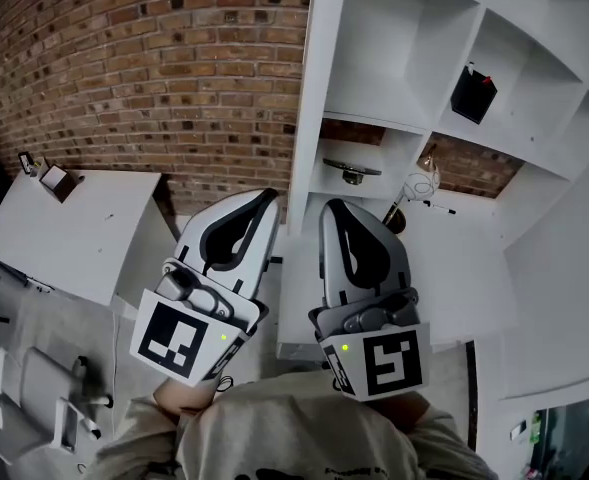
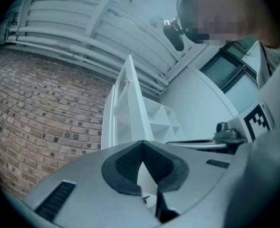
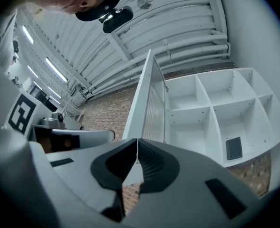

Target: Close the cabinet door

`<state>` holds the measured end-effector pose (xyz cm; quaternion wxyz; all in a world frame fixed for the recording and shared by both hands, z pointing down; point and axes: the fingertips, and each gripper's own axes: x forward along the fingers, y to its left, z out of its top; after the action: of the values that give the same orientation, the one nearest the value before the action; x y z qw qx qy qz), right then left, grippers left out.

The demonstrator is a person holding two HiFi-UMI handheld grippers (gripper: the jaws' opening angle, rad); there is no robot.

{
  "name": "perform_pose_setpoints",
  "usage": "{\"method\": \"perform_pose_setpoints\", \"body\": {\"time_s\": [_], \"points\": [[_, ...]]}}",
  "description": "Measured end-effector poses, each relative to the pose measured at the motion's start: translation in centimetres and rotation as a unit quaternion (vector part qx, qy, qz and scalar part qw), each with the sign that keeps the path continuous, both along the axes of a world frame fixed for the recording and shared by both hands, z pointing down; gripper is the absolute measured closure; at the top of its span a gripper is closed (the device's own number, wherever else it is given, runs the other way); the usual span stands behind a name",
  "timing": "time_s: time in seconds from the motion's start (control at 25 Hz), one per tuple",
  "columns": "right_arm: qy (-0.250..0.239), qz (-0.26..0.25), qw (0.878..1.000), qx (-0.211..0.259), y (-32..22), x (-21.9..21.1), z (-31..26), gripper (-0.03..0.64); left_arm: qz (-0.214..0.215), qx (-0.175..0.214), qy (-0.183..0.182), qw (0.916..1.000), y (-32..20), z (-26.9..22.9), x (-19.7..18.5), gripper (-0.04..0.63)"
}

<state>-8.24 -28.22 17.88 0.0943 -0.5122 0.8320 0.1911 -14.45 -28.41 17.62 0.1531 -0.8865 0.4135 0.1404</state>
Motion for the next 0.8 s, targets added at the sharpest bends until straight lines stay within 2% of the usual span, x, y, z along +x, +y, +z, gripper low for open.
{"method": "perform_pose_setpoints", "body": {"time_s": [0.56,0.68,0.8], "points": [[0.016,-0.005,1.0,0.022,0.4,-2.1,-4.0,0.592,0.014,0.024,-0.017,0.9995,-0.5,-3.3,-0.7,0.588],[0.018,-0.006,1.0,0.017,0.1,-2.6,-4.3,0.511,0.017,0.028,-0.021,0.9992,-0.5,-3.4,-0.6,0.588],[0.016,-0.009,1.0,0.002,-0.4,-3.1,-4.1,0.493,0.019,0.028,-0.024,0.9991,-0.6,-3.3,-0.6,0.588]]}}
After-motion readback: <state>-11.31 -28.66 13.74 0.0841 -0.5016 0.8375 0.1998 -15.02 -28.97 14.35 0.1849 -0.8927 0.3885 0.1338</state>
